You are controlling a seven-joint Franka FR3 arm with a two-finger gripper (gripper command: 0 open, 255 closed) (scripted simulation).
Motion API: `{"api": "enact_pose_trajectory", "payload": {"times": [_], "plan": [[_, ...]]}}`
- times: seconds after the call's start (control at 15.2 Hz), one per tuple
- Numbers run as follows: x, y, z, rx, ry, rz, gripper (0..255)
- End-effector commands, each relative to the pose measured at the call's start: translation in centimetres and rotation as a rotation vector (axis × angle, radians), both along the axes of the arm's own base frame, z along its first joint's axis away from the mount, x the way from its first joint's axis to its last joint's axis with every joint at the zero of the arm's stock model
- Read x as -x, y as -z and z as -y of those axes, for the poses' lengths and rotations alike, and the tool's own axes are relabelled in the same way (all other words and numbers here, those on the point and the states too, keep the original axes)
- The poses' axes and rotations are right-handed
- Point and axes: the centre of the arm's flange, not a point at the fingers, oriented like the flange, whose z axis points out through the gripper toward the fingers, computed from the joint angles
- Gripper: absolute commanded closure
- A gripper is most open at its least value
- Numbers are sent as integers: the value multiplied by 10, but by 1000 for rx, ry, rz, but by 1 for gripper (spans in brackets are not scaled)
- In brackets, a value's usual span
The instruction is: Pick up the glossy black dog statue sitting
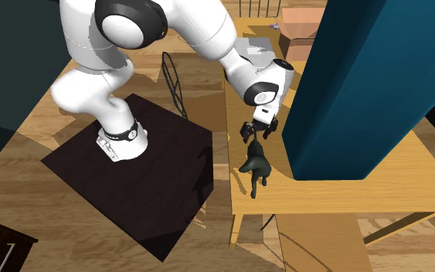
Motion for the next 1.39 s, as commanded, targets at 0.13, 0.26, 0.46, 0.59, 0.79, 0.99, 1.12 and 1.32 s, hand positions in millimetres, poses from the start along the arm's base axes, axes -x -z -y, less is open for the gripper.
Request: {"api": "enact_pose_trajectory", "payload": {"times": [0.13,0.26,0.46,0.59,0.79,0.99,1.12,1.32], "plan": [[-1,21,-1,1,5,1,0],[-1,32,-1,1,5,1,0],[-1,35,-1,1,5,1,255],[-1,35,-1,1,5,1,255],[-2,35,-1,1,5,1,255],[-2,35,-1,1,5,1,255],[-1,30,-1,1,5,1,255],[-1,14,-1,1,5,1,255]]}}
